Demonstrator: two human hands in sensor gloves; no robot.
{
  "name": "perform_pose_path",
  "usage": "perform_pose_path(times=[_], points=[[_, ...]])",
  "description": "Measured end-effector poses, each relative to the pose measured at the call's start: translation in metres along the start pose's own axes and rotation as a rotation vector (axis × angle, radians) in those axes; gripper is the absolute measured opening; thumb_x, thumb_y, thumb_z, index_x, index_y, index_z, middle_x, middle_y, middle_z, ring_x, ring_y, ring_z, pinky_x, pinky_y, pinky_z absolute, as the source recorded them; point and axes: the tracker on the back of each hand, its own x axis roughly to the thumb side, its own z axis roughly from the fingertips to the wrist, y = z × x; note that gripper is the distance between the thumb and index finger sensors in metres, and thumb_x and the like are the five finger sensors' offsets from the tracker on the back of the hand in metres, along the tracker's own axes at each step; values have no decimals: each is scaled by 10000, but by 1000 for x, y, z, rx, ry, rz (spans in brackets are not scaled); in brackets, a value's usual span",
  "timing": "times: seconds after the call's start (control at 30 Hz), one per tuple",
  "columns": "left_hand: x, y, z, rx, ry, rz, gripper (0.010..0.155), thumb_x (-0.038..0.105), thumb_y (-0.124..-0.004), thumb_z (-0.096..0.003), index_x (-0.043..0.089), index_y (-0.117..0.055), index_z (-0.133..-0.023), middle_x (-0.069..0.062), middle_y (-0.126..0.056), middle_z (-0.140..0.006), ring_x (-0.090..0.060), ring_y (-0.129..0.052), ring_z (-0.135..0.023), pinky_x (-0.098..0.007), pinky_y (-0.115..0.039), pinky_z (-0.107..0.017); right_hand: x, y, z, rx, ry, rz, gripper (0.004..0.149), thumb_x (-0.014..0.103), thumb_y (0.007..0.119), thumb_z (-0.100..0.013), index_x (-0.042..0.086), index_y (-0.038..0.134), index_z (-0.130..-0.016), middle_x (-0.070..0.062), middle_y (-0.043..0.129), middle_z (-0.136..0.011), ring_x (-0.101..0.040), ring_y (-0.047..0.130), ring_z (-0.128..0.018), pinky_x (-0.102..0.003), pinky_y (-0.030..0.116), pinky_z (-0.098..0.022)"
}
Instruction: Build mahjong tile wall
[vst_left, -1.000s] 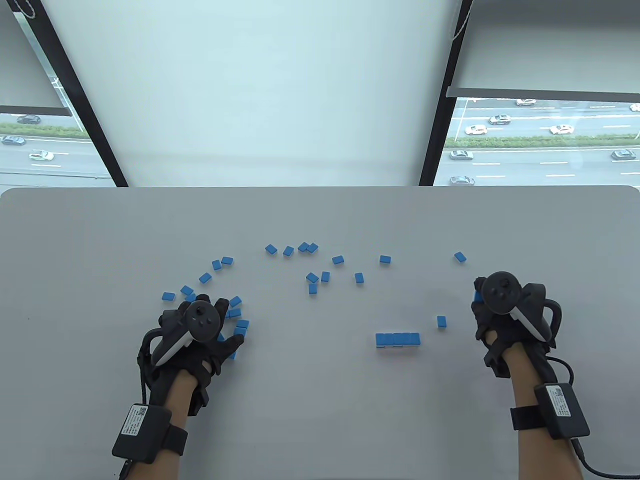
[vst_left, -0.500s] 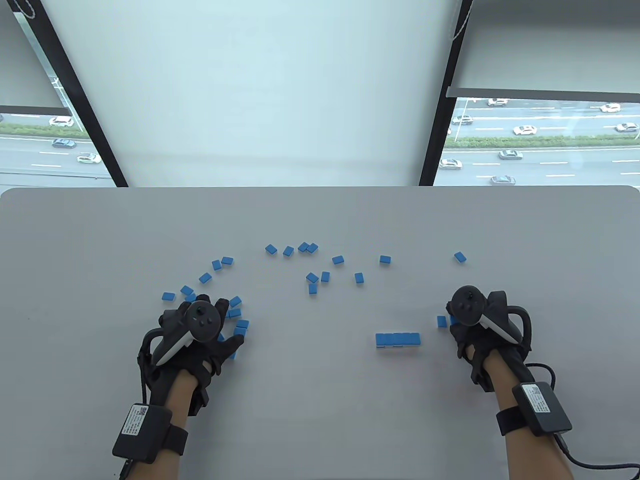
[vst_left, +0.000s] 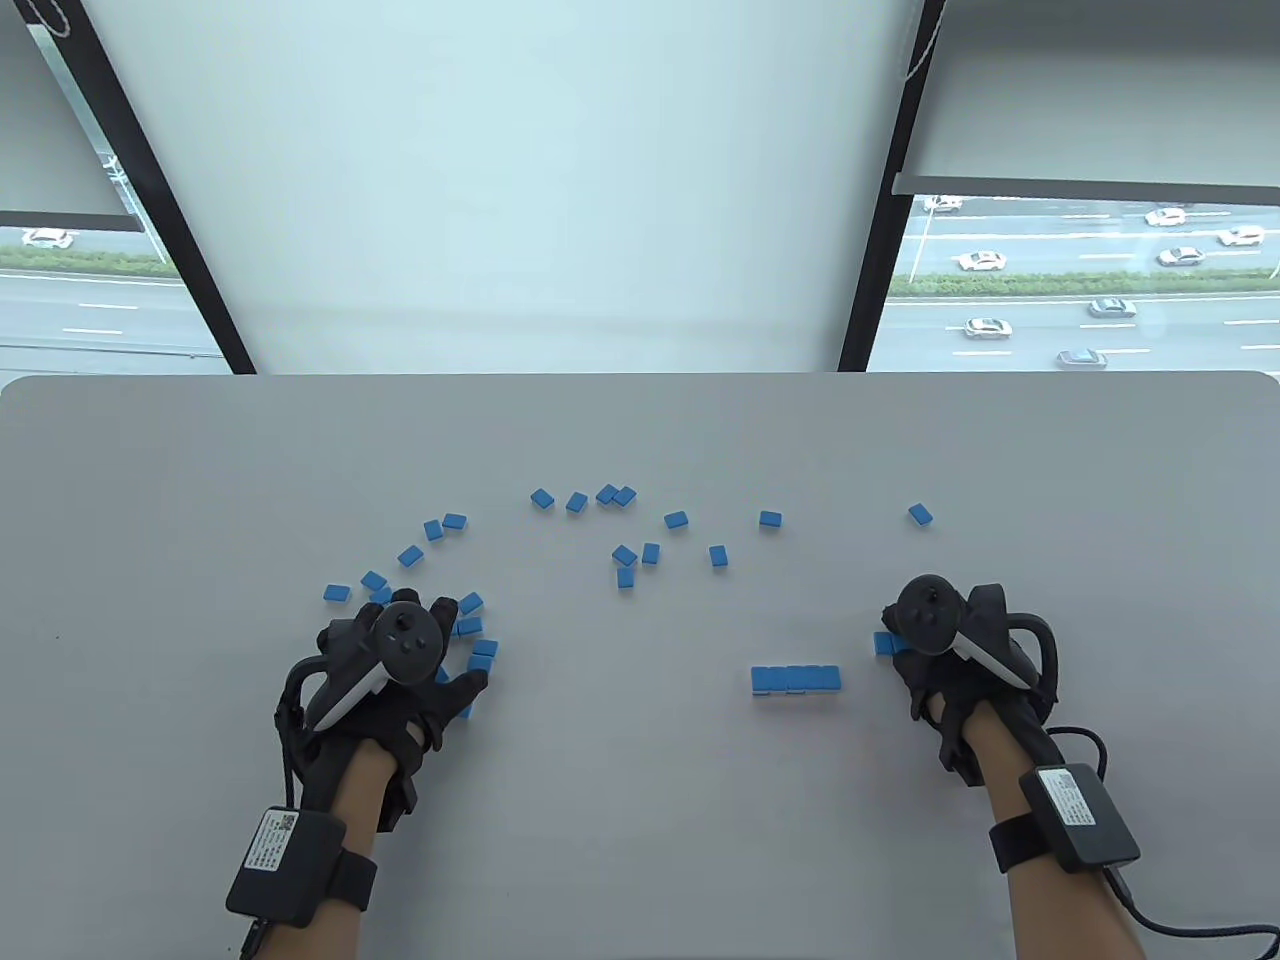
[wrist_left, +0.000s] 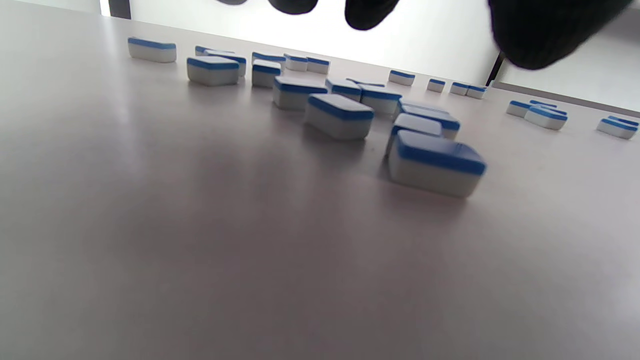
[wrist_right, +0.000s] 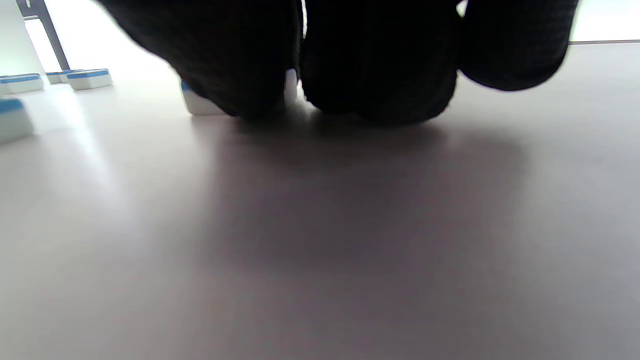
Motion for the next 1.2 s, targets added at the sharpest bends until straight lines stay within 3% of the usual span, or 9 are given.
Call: perform_pose_path(times=[0.17,0.33,0.67,0.83,1.03,1.2], points=[[0,2,1,10,-1,3,864,718,-665,-391,361,-374,-1121,-35,-288,-1207,-447,-286,-1090,-749,-254,-690,-2,-6,3,15,0,-37,595,337,880,-389,269,668,-941,-59,830,-803,-290,946,-523,-501,801,-459],[0,4,1,22,-5,3,865,719,-665,-391,360,-373,-1122,-34,-286,-1208,-447,-286,-1090,-748,-254,-691,-3,-32,0,-60,19,32,616,352,878,-389,253,653,-954,-58,807,-838,-298,942,-565,-507,796,-479],[-4,5,1,28,14,10,865,718,-666,-391,361,-373,-1122,-34,-286,-1208,-446,-286,-1090,-749,-254,-691,-12,-77,-68,-92,193,113,627,350,869,-406,343,598,-971,2,686,-988,-304,879,-727,-513,735,-587],[-5,6,2,31,21,7,865,718,-666,-391,359,-374,-1122,-36,-286,-1207,-447,-286,-1089,-749,-254,-690,-11,-67,-106,-23,257,102,649,327,864,-413,421,553,-976,35,631,-1027,-296,845,-783,-505,708,-629],[-7,8,3,42,22,6,867,719,-665,-391,358,-370,-1123,-34,-284,-1208,-447,-283,-1090,-751,-253,-689,-15,-38,-137,110,341,158,689,296,853,-424,502,485,-969,76,571,-1048,-271,810,-823,-489,674,-675],[-8,7,3,34,26,10,866,718,-665,-392,358,-371,-1122,-36,-285,-1207,-449,-282,-1088,-749,-252,-690,-21,-26,-143,106,354,107,581,284,859,-416,403,604,-924,72,730,-892,-235,874,-682,-472,713,-640]])
